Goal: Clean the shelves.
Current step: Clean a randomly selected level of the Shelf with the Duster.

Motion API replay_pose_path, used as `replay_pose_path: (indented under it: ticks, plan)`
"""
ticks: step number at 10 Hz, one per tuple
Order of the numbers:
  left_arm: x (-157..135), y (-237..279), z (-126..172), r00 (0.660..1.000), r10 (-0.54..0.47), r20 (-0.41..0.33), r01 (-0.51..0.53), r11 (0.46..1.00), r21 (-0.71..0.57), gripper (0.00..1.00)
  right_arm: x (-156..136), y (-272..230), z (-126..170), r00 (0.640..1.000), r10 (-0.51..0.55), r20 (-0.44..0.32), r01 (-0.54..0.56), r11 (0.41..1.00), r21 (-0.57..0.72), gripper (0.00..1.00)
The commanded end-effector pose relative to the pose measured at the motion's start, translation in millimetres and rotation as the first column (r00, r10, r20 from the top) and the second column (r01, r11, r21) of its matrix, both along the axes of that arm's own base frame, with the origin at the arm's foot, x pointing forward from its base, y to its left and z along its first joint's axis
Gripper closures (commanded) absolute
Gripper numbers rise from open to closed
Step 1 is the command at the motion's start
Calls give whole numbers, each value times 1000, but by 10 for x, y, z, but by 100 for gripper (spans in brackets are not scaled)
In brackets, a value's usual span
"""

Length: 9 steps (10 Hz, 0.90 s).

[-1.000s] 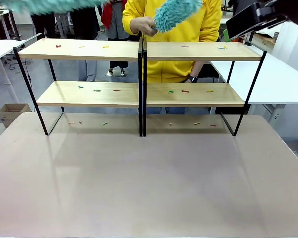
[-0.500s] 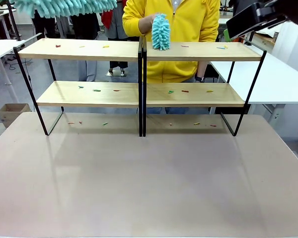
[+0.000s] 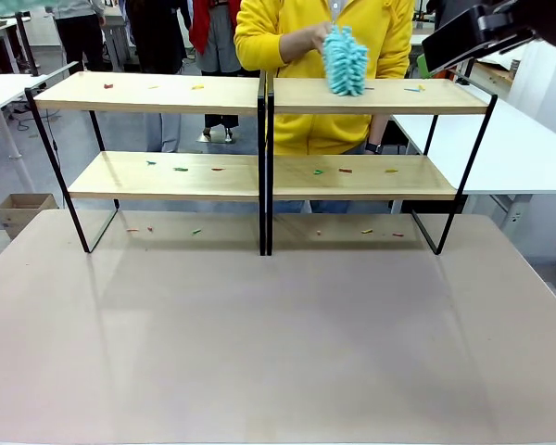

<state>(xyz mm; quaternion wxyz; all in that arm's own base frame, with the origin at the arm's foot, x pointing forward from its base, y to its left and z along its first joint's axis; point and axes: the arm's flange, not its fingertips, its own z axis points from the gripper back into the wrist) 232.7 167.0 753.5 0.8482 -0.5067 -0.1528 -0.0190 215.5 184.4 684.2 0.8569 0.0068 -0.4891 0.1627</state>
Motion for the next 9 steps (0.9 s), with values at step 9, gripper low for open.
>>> replay_pose_path:
  ticks: [9]
  plan:
    - [-1312,1315,-243,939,340,52,-328,931,-160,88,0,-2,1,1000,-5,2,5,1000,2,0]
